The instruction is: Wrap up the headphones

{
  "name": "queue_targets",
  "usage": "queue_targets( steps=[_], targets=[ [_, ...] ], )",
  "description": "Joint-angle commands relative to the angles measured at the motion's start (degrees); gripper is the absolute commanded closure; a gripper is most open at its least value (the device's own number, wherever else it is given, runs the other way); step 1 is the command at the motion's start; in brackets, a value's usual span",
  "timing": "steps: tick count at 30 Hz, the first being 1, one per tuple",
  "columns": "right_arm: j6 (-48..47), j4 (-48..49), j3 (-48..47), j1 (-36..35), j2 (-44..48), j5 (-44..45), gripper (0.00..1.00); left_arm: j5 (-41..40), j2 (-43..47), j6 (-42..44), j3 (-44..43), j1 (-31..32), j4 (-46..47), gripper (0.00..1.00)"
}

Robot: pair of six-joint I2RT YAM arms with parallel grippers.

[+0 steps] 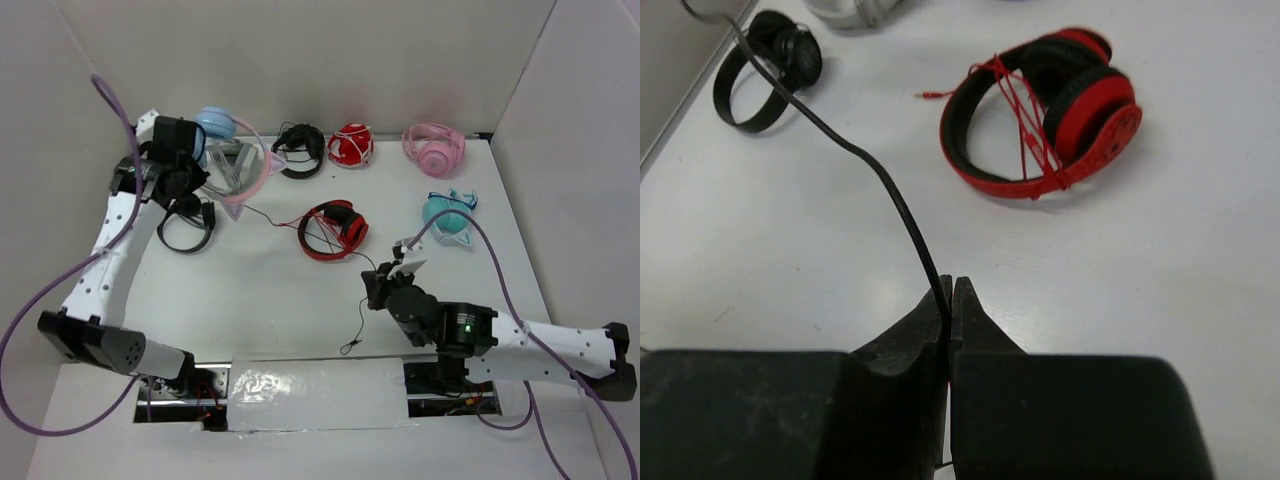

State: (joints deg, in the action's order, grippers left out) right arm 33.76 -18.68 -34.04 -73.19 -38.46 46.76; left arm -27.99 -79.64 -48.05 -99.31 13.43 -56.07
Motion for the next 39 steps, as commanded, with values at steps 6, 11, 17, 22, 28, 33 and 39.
queue_targets(
  steps=[6,11,17,22,28,33,39],
  targets=[
    [-12.8,-4.0,-19.8,-5.8,-11.6,20.2,1.00,1.0,1.0,0.1,13.9,4.8,11.8,1.00],
    [-31.3,5.8,-23.3,-0.8,-9.1,-2.2,1.00,-0.7,1.0,5.2,21.1,13.3,15.1,1.00],
    [-38.6,5.8,-28.1,12.3,-11.3,-25.3,1.00,-1.6,3.4,14.2,28.3,28.5,23.8,1.00],
    [-43.0,9.5,-27.7,25.1,-14.3,-33.5,1.00,-3.4,5.6,17.9,32.1,40.9,26.5,1.00],
    [-44.7,11.9,-29.1,36.2,-17.2,-51.1,1.00,-3.6,6.3,17.9,32.8,49.3,25.1,1.00],
    [-45.9,11.6,-31.1,37.0,-19.2,-54.4,1.00,-1.7,4.8,19.5,33.0,51.0,26.3,1.00],
    [-43.3,13.5,-28.6,38.5,-17.8,-52.8,1.00,-6.7,0.9,11.2,28.8,52.0,17.9,1.00]
  ],
)
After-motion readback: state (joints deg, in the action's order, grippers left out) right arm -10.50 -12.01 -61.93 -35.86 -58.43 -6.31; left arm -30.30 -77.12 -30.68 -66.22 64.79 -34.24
